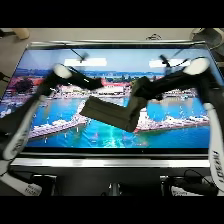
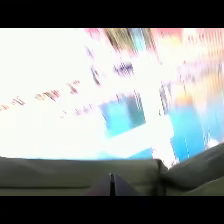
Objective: Fold the shirts.
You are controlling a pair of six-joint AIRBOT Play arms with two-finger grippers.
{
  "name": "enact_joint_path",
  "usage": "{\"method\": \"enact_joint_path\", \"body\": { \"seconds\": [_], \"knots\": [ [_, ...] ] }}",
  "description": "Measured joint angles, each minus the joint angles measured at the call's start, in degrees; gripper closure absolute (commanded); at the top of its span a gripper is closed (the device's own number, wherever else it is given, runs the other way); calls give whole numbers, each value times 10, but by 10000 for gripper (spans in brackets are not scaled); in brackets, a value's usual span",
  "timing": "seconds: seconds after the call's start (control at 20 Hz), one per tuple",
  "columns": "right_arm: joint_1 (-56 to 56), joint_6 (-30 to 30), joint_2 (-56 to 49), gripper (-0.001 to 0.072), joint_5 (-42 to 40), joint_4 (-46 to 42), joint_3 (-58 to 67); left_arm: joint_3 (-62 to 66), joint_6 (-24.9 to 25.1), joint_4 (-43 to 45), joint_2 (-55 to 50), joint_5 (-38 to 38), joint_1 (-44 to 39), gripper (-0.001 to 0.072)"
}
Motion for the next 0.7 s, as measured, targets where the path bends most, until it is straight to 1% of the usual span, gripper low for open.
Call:
{"method": "enact_joint_path", "body": {
  "seconds": [0.05,0.1,0.15,0.25,0.35,0.45,0.5,0.55,0.7],
  "knots": [
    [26,0,-29,637,-32,20,0,0,-7,10,31,-4,23,681],
    [52,-1,-61,342,-65,45,0,0,-12,17,63,-3,42,681],
    [73,-6,-92,91,-96,70,1,0,-16,26,94,-3,57,681],
    [105,-42,-147,82,-140,149,1,0,-21,36,142,-9,69,681],
    [110,-84,-176,83,-151,221,2,0,-21,50,176,-18,73,681],
    [86,-102,-177,83,-133,238,2,-2,-17,67,194,-32,75,681],
    [66,-100,-169,83,-115,222,2,-4,-14,77,200,-39,75,681],
    [40,-91,-155,84,-90,188,2,-7,-13,89,204,-42,76,681],
    [-36,-47,-114,85,4,8,-6,-18,-10,125,210,-49,76,681]
  ]
}}
